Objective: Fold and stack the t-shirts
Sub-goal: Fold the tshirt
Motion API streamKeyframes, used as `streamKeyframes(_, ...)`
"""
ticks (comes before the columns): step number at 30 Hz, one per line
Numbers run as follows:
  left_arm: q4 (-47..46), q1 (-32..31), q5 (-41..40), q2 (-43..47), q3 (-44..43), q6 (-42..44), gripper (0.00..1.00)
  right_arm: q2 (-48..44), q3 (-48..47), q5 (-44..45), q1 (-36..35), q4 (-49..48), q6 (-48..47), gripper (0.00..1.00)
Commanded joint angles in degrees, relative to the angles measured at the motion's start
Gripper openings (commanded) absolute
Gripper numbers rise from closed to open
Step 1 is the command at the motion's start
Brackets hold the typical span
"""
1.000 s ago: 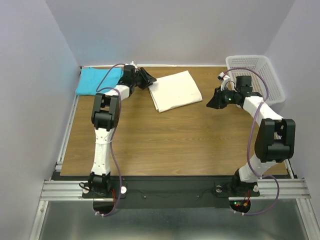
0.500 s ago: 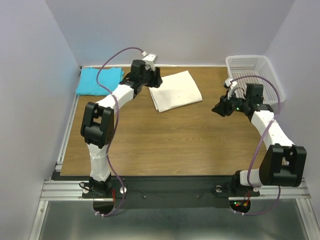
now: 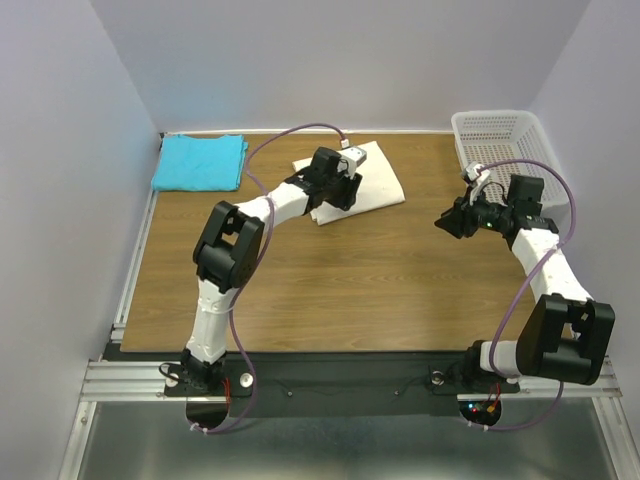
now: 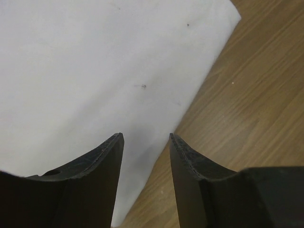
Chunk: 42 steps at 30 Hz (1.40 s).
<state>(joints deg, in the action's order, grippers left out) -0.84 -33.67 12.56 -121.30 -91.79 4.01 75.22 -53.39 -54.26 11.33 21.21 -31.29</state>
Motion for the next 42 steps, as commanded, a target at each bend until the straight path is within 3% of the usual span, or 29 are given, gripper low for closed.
streamKeyframes(1, 0.75, 0.01, 0.19, -2.18, -5.06, -3.83, 0.53, -0.52, 0.12, -1.73, 0.71, -1.00, -0.53, 0.41)
streamKeyframes(12, 4.88, -0.08, -1.13, -5.79, -3.58, -4.89, 0.49, 0.45, -0.23, -1.55, 1.06, -1.00, 0.17, 0.41)
streamKeyframes(17, 1.11, -0.17, -3.32, -0.01, 0.73, -4.36, 0.51, 0.45, -0.23, -1.81, 1.24, -1.00, 0.35, 0.41)
streamKeyframes(21, -1.88, 0.27, -7.71, 6.41, 2.14, -5.58, 0.59, 0.37, -0.23, -1.90, 1.41, -1.00, 0.35, 0.41)
streamKeyframes(24, -4.42, 2.55, -9.04, 11.33, 5.12, -12.60, 0.65, 0.10, -0.14, -1.64, 1.59, -1.00, 0.35, 0.41)
streamKeyframes(27, -9.85, 7.71, -3.62, 16.51, 13.18, -23.20, 0.72, 0.01, -0.23, -1.64, 1.59, -1.00, 0.35, 0.41)
streamKeyframes(32, -19.89, 17.13, 8.18, 15.66, 19.81, -41.43, 0.78, 0.10, -0.31, -2.43, 1.59, -1.00, 0.53, 0.42)
streamKeyframes(42, -7.25, 18.29, 6.79, 6.34, 9.44, -46.02, 0.78, 0.63, -0.40, -2.16, 1.67, -1.00, 0.53, 0.42)
